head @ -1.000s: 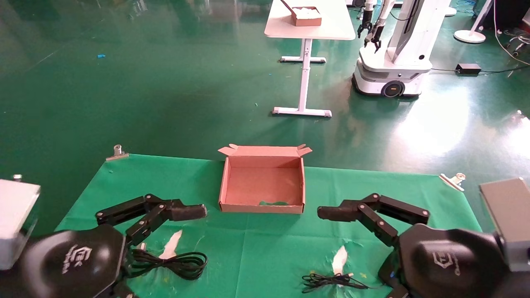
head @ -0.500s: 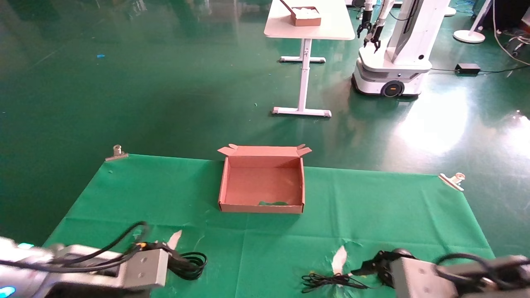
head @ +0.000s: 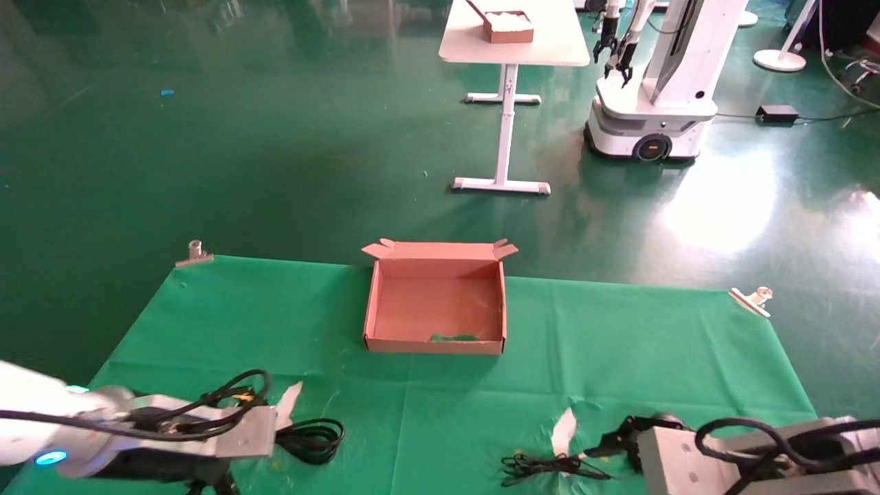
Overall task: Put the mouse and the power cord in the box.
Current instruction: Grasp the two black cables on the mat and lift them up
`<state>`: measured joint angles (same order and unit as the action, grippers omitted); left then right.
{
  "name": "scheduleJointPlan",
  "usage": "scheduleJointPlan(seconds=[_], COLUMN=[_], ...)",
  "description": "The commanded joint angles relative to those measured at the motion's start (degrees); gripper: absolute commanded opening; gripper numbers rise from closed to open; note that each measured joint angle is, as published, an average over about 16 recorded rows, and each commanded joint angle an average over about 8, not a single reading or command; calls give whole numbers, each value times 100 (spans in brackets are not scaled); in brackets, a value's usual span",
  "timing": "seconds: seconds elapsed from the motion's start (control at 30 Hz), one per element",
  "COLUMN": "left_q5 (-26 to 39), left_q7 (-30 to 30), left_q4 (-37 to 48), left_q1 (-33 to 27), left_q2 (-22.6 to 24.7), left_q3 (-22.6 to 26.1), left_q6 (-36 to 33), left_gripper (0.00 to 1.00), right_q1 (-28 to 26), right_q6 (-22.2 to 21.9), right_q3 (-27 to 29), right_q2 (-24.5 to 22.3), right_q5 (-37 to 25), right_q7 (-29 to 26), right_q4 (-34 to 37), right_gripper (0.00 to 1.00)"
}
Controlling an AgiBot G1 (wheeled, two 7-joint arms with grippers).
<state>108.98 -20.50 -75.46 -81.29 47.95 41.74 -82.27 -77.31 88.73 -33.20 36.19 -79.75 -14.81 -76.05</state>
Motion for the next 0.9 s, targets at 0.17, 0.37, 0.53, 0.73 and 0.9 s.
scheduleJointPlan(seconds=[0.17, 0.37, 0.53, 0.73, 0.9], left_q5=[1018, 1877, 2358, 2741, 2842], left_q7=[-305, -569, -659, -661, -667], left_q4=[245, 722, 1022, 1309, 1519], left_q1=[-18, -17, -2, -2, -27], left_q2=[500, 967, 1208, 1385, 1433], left_q3=[338, 579, 709, 829, 838], left_q6=[366, 814, 1129, 1373, 1490], left_gripper=[100, 100, 100, 100, 100], right_q1=[-78, -75, -74, -124, -150], right_q6=[-28, -66, -70, -78, -112], right_q3=[-66, -130, -192, -281, -356], right_q2=[-53, -114, -167, -196, -164], right_q5=[65, 114, 144, 130, 102], right_q7=[-25, -84, -120, -171, -196], right_q4=[31, 6, -24, -19, -13], right_gripper=[100, 100, 100, 100, 100])
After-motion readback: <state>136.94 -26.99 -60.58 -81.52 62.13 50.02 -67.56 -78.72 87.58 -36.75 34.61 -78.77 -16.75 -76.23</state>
